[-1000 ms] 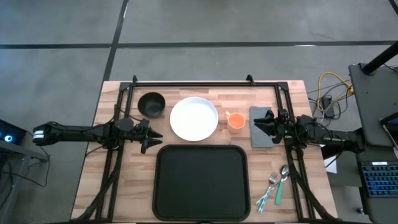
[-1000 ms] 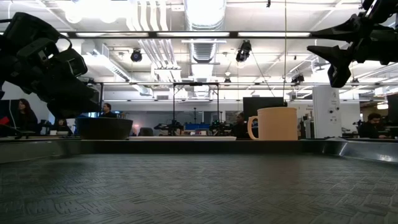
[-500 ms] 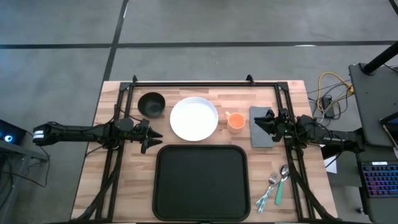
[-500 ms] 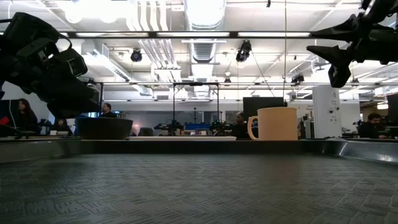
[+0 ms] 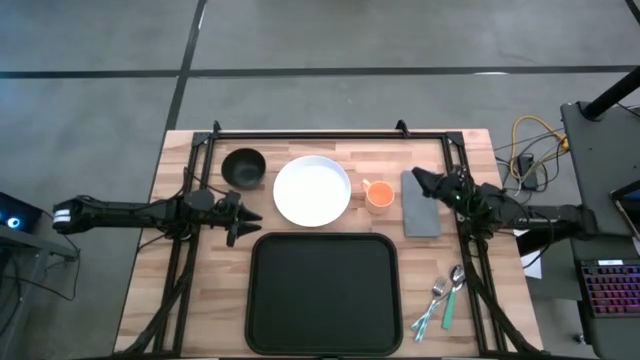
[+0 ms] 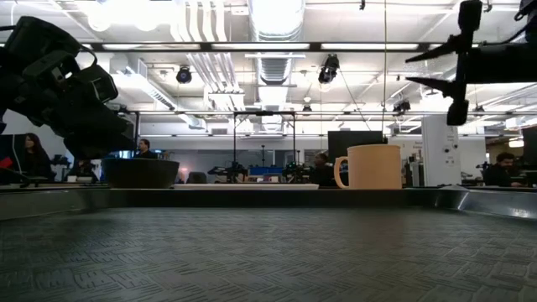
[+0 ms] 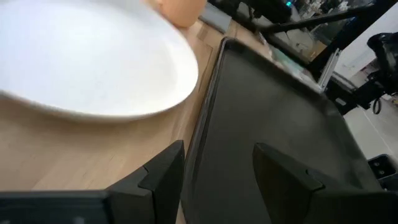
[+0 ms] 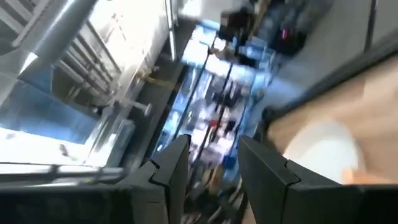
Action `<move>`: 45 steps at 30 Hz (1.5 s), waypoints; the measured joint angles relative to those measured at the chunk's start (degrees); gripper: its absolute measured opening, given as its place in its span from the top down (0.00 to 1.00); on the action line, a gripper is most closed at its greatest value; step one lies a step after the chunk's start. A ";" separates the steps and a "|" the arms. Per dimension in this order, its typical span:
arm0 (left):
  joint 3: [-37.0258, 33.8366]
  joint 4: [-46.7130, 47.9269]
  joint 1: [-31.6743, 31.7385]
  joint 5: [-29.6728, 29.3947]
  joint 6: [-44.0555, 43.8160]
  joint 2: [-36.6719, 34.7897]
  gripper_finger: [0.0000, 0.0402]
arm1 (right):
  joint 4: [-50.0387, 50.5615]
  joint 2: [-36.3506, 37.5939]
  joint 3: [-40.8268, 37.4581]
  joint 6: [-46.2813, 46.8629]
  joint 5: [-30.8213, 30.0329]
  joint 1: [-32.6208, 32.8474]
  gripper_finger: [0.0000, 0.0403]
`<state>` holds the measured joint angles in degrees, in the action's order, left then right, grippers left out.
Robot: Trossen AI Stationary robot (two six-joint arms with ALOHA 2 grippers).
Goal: Set up tray
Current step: Put the white plate in the center of the black tray
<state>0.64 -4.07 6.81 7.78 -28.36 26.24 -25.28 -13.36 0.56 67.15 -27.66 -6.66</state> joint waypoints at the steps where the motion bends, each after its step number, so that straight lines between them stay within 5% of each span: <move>1: 0.00 -1.78 0.01 0.01 -1.87 0.00 0.57 | -1.83 -1.73 0.09 -1.63 -1.94 0.00 0.68; 7: 0.22 -14.42 0.09 -3.72 -32.10 0.00 0.57 | -2.28 -11.48 5.95 -14.78 -17.75 0.00 0.68; 15: 3.41 -17.38 0.09 -9.64 -37.19 0.00 0.57 | 2.46 -24.32 21.55 -27.56 -24.94 -0.04 0.68; 19: 5.05 -17.32 0.09 -9.63 -37.18 0.00 0.57 | 18.88 -30.96 31.35 -20.39 -24.62 -0.97 0.69; 24: 5.99 -17.21 0.09 -10.51 -37.17 0.00 0.57 | 43.49 -40.97 41.11 -13.43 -3.24 -10.28 0.71; 29: 6.08 -17.21 0.09 -10.87 -37.18 0.00 0.57 | 43.46 -53.25 46.27 -21.87 17.86 -20.77 0.71; 35: 6.08 -17.21 0.09 -10.85 -37.18 0.00 0.57 | 47.33 -69.15 58.16 -34.73 25.45 -27.49 0.64; 45: 6.08 -17.21 0.09 -10.85 -37.50 0.00 0.57 | 59.33 -91.72 76.54 -44.86 37.51 -28.11 0.42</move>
<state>6.72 -21.28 6.90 -3.07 -65.86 26.24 34.06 -105.08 77.10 22.29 9.85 -34.76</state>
